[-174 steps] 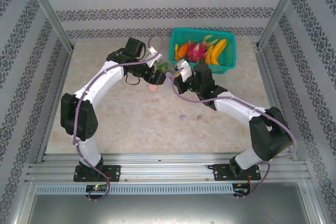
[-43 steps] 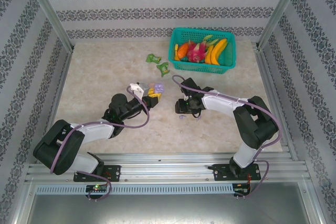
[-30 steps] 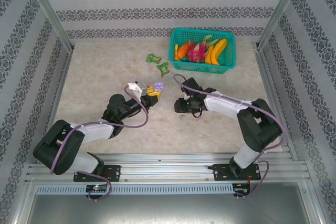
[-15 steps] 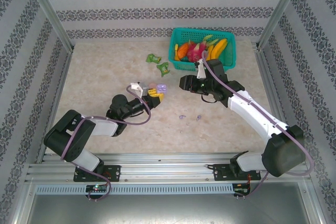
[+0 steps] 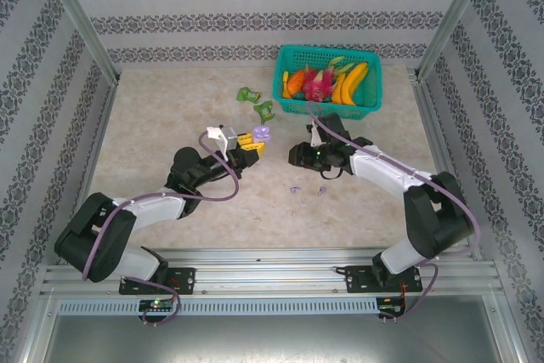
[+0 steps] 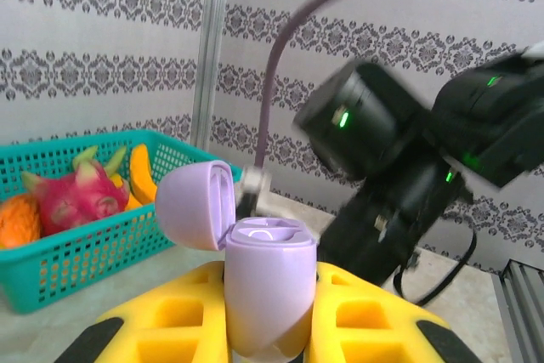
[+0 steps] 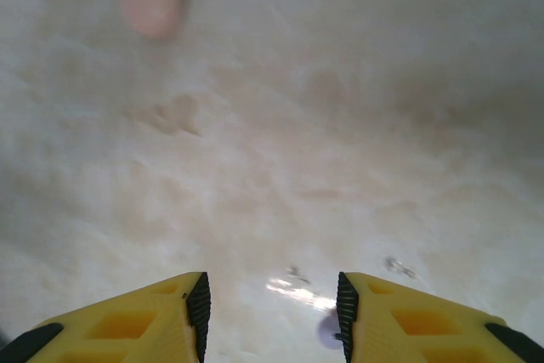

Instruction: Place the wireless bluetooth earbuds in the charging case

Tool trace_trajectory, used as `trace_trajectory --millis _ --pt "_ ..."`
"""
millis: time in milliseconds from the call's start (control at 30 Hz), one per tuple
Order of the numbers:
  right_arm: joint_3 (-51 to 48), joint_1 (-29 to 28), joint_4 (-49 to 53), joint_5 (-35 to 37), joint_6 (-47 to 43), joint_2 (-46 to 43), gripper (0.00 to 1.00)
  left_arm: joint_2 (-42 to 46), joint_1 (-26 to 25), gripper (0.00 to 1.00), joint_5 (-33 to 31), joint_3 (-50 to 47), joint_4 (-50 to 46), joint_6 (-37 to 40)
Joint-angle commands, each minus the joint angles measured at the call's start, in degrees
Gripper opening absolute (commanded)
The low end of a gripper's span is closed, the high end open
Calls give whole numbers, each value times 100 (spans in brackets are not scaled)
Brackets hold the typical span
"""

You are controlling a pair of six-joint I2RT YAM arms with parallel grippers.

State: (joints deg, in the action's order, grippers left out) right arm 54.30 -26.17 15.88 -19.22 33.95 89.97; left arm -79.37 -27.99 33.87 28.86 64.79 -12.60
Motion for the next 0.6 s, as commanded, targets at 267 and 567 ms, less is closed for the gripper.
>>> trace_trajectory --millis 267,567 --pt "-196 -432 -355 581 -79 570 44 494 126 0 -174 43 -592 475" --pt "-546 -468 -397 796 -38 539 44 572 170 0 -204 -32 -536 463"
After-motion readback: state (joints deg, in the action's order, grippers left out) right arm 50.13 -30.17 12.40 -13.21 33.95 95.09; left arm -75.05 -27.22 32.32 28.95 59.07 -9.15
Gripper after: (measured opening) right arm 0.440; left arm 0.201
